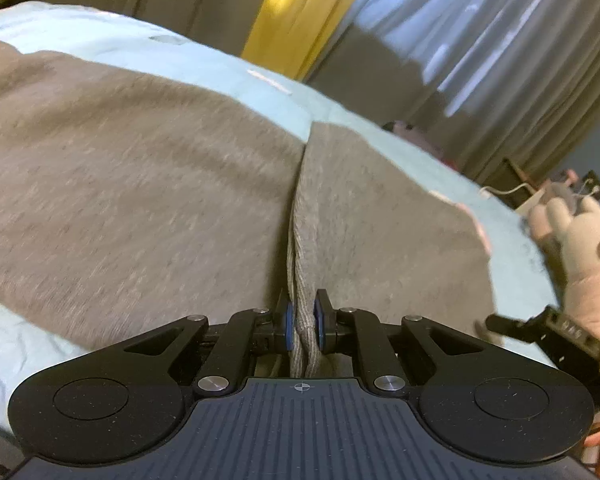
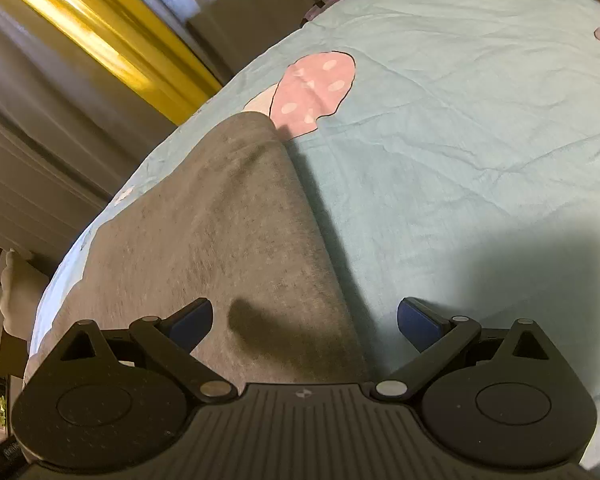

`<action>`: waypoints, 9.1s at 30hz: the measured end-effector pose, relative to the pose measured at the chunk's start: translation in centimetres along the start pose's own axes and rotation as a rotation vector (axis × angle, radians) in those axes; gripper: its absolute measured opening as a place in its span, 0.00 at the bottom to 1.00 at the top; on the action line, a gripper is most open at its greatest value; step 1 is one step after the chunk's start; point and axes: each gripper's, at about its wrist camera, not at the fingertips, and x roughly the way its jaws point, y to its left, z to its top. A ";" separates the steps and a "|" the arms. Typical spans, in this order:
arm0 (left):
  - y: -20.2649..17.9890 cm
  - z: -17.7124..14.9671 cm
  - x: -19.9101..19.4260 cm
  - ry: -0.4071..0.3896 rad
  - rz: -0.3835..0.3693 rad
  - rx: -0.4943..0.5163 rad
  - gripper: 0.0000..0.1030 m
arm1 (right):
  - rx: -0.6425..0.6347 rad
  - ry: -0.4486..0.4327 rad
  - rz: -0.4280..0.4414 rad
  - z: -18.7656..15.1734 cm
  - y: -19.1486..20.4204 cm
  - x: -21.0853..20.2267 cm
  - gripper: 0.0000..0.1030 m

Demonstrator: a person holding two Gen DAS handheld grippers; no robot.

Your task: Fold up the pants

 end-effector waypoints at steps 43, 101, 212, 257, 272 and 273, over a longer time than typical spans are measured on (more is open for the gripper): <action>5.1 6.3 -0.5 -0.195 0.083 -0.199 0.60 | -0.181 -0.164 0.115 -1.2 2.5 -2.4 0.76; 35.2 5.1 -7.3 -0.489 0.053 -0.845 0.63 | -0.169 -0.038 -0.008 -1.3 3.8 0.9 0.96; 13.0 4.7 -1.4 -0.071 0.309 -0.303 0.84 | -0.149 0.339 0.393 -1.2 10.7 4.7 0.78; 5.7 3.9 1.5 0.080 0.184 0.113 0.87 | 0.025 0.119 0.199 3.6 5.0 -0.6 0.72; 5.2 3.7 2.1 0.110 0.176 0.135 0.88 | -0.120 0.103 0.236 2.0 6.9 -2.2 0.38; 5.1 3.7 2.2 0.110 0.177 0.147 0.89 | -0.104 0.085 0.260 2.3 7.4 -3.1 0.38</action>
